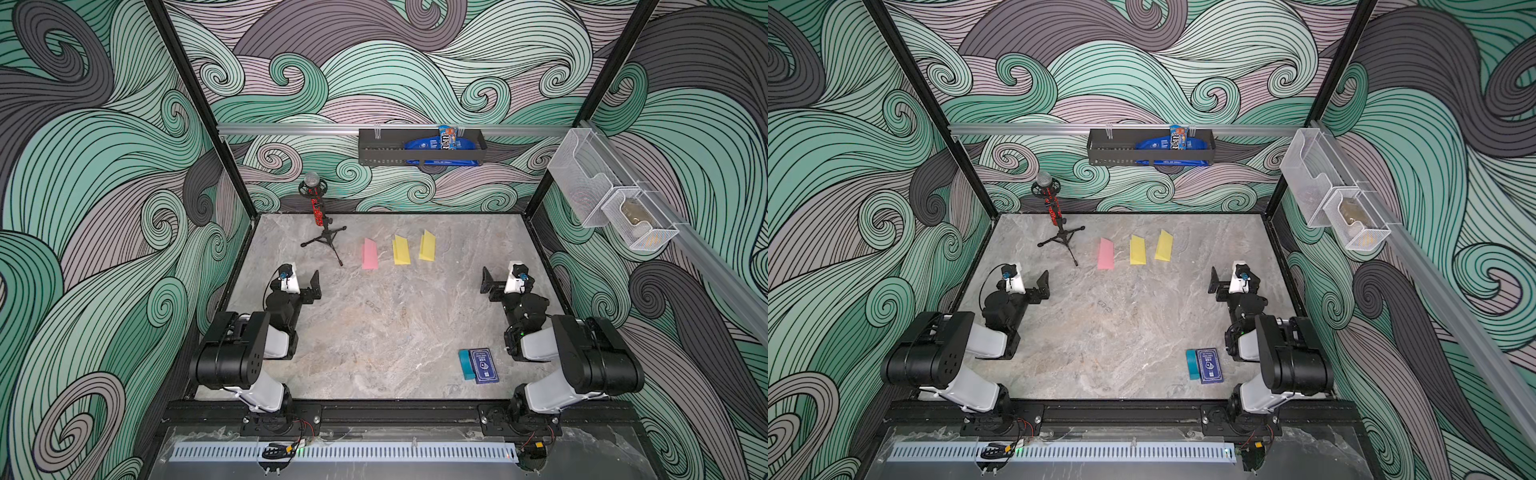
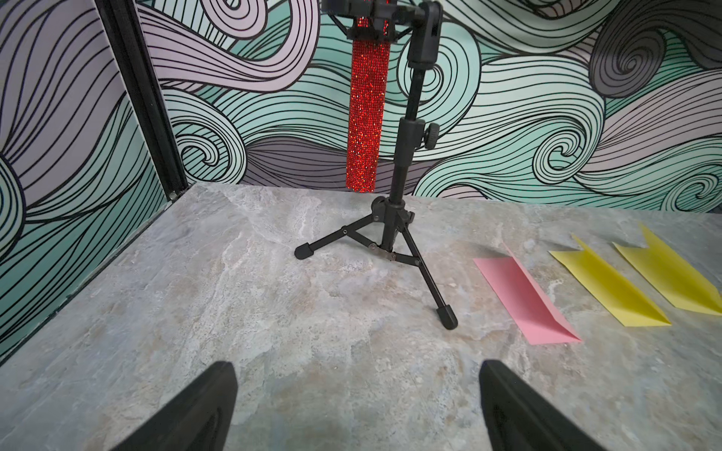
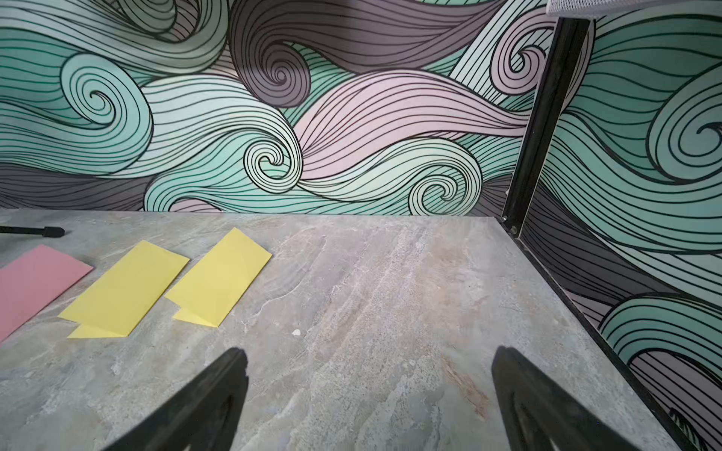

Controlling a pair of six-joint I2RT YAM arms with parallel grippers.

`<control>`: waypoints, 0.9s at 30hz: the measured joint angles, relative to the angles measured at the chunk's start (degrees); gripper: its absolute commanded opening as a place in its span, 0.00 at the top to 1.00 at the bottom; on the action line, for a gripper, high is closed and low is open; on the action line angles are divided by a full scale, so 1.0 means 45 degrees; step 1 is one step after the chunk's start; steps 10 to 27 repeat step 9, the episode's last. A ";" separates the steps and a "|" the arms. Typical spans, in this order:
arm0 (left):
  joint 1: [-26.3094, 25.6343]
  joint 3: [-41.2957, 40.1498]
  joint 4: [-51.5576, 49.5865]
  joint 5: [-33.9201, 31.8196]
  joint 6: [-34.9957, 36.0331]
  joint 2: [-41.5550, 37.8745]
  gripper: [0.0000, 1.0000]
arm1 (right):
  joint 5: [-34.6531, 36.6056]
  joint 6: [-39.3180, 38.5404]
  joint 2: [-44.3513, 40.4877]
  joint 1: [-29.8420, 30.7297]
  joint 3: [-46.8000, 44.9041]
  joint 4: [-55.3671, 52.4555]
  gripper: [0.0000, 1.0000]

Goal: Fold the square paper along the opposite sides
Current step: Reset both arms

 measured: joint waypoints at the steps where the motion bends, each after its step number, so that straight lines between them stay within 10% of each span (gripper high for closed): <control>1: 0.0000 0.0000 0.0049 -0.0005 0.0000 0.0000 0.01 | -0.0005 0.0000 0.0005 0.0000 0.0000 -0.0049 0.00; 27: 0.0000 0.0000 0.0141 -0.0010 0.0000 0.0005 0.01 | -0.0029 -0.0087 0.0024 0.0015 0.0044 -0.0262 0.00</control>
